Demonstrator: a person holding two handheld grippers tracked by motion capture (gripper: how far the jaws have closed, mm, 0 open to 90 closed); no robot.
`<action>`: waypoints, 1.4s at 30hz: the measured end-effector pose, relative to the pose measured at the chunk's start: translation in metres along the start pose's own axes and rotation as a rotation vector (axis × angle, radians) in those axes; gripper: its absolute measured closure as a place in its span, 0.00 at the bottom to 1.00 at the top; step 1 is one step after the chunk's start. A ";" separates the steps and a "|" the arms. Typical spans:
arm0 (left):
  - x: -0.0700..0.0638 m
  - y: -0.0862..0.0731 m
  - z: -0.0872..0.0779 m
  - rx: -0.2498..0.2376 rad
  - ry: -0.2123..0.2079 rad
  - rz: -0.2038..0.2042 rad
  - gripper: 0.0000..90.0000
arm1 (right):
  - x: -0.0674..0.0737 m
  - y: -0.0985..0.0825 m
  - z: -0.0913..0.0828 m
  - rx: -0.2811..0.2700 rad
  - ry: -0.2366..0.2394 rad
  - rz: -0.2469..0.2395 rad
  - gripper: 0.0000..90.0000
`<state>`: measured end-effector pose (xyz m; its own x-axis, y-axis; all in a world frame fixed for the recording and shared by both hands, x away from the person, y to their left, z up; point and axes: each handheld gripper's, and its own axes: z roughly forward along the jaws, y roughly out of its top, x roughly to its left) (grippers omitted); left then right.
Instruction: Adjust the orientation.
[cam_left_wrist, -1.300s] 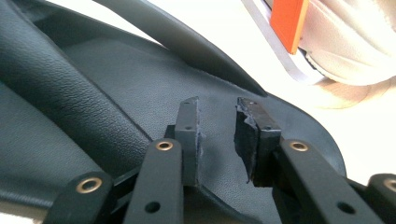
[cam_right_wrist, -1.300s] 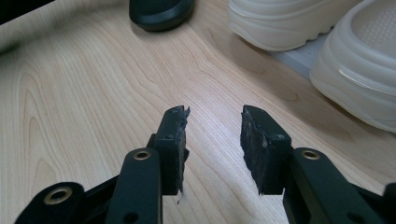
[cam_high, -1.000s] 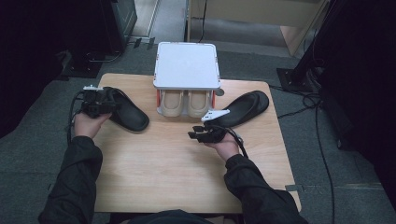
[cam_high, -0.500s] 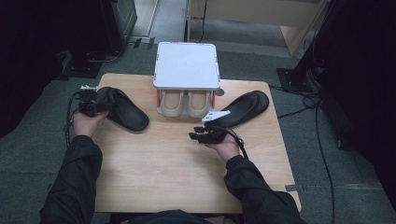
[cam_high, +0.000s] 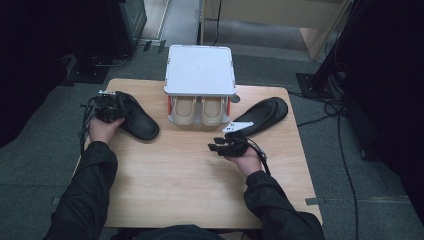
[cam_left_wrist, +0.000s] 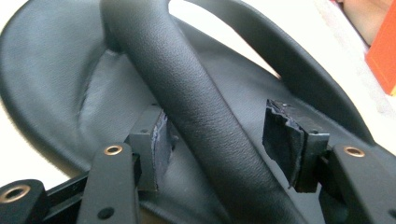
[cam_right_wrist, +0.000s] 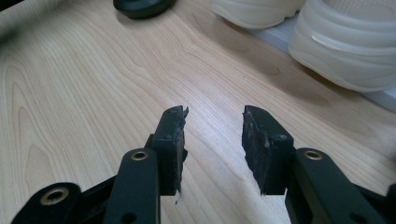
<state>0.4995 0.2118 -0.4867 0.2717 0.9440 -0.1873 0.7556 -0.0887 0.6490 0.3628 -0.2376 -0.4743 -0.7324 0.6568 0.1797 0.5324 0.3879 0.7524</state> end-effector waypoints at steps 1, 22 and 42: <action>0.000 0.000 0.001 -0.008 -0.001 0.004 0.53 | 0.000 -0.001 0.000 0.002 -0.001 0.001 0.66; -0.007 0.003 0.006 0.014 -0.147 0.008 0.75 | -0.002 -0.004 -0.003 -0.014 -0.016 0.008 0.66; -0.005 0.004 0.003 0.012 -0.160 -0.015 0.75 | -0.002 -0.004 -0.002 -0.010 -0.015 0.005 0.66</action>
<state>0.5028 0.2059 -0.4849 0.3509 0.8825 -0.3130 0.7673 -0.0793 0.6364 0.3608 -0.2419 -0.4761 -0.7233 0.6682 0.1743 0.5320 0.3783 0.7575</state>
